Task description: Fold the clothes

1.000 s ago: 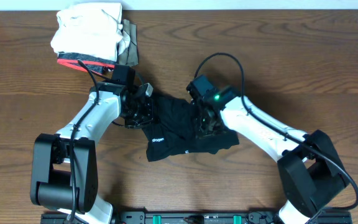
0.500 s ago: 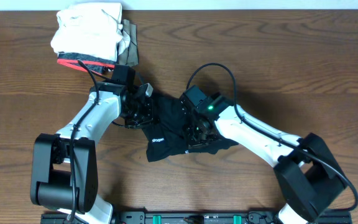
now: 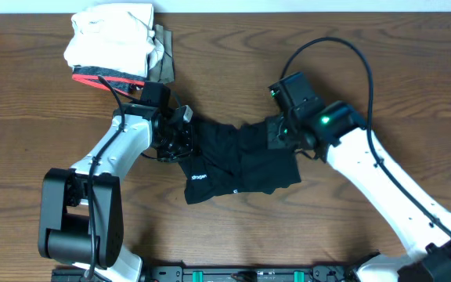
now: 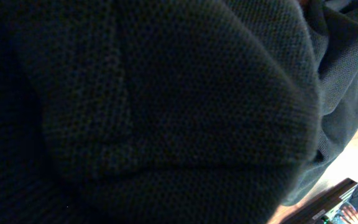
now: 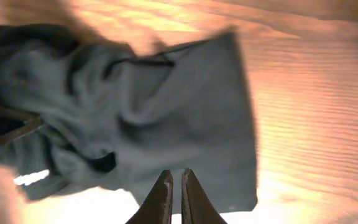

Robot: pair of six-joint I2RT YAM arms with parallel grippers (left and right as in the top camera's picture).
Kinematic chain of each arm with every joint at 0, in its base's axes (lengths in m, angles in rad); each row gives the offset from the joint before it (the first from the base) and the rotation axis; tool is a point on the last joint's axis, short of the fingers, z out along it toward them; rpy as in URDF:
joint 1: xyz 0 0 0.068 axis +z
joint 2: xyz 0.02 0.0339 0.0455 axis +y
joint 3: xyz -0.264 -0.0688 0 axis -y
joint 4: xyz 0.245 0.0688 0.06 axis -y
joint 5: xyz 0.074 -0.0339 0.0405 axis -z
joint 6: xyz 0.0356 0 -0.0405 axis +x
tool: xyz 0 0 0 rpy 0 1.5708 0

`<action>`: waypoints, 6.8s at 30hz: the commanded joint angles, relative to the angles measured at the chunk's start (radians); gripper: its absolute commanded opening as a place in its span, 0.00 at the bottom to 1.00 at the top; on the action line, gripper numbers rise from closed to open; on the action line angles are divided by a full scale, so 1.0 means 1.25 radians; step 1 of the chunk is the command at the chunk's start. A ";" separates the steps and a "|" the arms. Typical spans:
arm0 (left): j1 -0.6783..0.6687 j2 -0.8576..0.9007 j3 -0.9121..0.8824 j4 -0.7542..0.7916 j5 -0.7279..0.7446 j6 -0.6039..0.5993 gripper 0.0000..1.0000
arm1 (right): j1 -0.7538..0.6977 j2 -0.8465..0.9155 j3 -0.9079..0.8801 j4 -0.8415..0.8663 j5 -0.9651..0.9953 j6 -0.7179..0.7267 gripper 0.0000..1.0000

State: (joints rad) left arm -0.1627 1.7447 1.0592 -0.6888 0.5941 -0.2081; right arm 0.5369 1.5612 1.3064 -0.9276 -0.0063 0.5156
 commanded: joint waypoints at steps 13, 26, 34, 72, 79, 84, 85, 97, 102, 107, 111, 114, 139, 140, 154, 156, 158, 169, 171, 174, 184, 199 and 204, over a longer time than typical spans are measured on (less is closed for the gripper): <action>0.005 -0.010 0.018 -0.002 -0.007 0.010 0.14 | 0.054 0.250 -0.056 0.096 -0.134 0.030 0.01; 0.005 -0.010 0.018 -0.008 -0.007 0.010 0.14 | 0.082 0.161 -0.045 0.050 -0.059 0.054 0.01; 0.010 -0.011 0.018 -0.012 -0.007 0.009 0.13 | -0.053 0.002 -0.042 -0.066 0.029 0.053 0.29; 0.015 -0.128 0.030 -0.048 -0.074 -0.334 0.06 | -0.136 -0.017 -0.319 0.269 -0.063 0.087 0.22; -0.059 -0.128 0.031 -0.050 -0.140 -0.335 0.06 | -0.136 -0.017 -0.319 0.290 -0.064 0.087 0.21; -0.114 -0.128 0.045 -0.059 -0.204 -0.347 0.06 | -0.136 -0.014 -0.319 0.291 -0.064 0.086 0.21; -0.125 -0.128 0.052 -0.064 -0.219 -0.347 0.06 | -0.136 -0.013 -0.319 0.291 -0.064 0.085 0.21; -0.214 -0.128 0.159 -0.135 -0.339 -0.328 0.06 | -0.134 0.121 -0.320 0.359 -0.146 0.060 0.10; -0.243 -0.128 0.159 -0.109 -0.347 -0.328 0.06 | -0.111 0.149 -0.319 0.378 -0.154 0.067 0.10; -0.261 -0.128 0.159 -0.092 -0.364 -0.328 0.10 | -0.088 0.150 -0.319 0.379 -0.154 0.081 0.11; -0.278 -0.128 0.159 -0.051 -0.363 -0.328 0.13 | -0.063 0.150 -0.319 0.385 -0.154 0.093 0.13; -0.295 -0.125 0.159 -0.018 -0.363 -0.328 0.13 | -0.050 0.150 -0.319 0.386 -0.153 0.102 0.13; -0.407 -0.067 0.159 0.077 -0.362 -0.329 0.29 | -0.030 0.150 -0.319 0.379 -0.154 0.132 0.13; -0.414 -0.067 0.159 0.084 -0.363 -0.329 0.33 | -0.030 0.150 -0.319 0.377 -0.154 0.132 0.13; -0.436 -0.073 0.160 0.097 -0.316 -0.286 0.53 | -0.039 0.150 -0.319 0.356 -0.150 0.132 0.14; -0.436 -0.089 0.160 0.092 -0.285 -0.254 0.53 | -0.058 0.149 -0.318 0.338 -0.148 0.133 0.12; -0.437 -0.117 0.160 0.081 -0.275 -0.240 0.53 | -0.086 0.146 -0.317 0.319 -0.149 0.132 0.10; -0.436 -0.422 0.161 -0.030 -0.311 -0.184 0.68 | -0.254 0.095 -0.308 0.274 -0.409 0.015 0.05; -0.436 -0.486 0.161 -0.078 -0.447 -0.186 0.69 | -0.257 0.073 -0.298 0.280 -0.522 -0.059 0.08; -0.432 -0.533 0.161 -0.153 -0.623 -0.227 0.70 | -0.247 0.033 -0.276 0.265 -0.547 -0.056 0.10; -0.361 -0.533 0.159 -0.308 -0.700 -0.284 0.85 | -0.110 -0.065 -0.196 0.260 -0.418 -0.097 0.92; -0.359 -0.503 0.158 -0.337 -0.692 -0.302 0.85 | 0.071 0.024 -0.196 0.327 -0.189 -0.242 0.84; -0.359 -0.502 0.158 -0.341 -0.692 -0.302 0.85 | 0.090 0.049 -0.196 0.341 -0.189 -0.280 0.65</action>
State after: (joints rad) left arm -0.6167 1.1122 1.2499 -1.1069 -0.2474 -0.5762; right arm 0.6258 1.6054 1.0565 -0.5045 -0.2642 0.2272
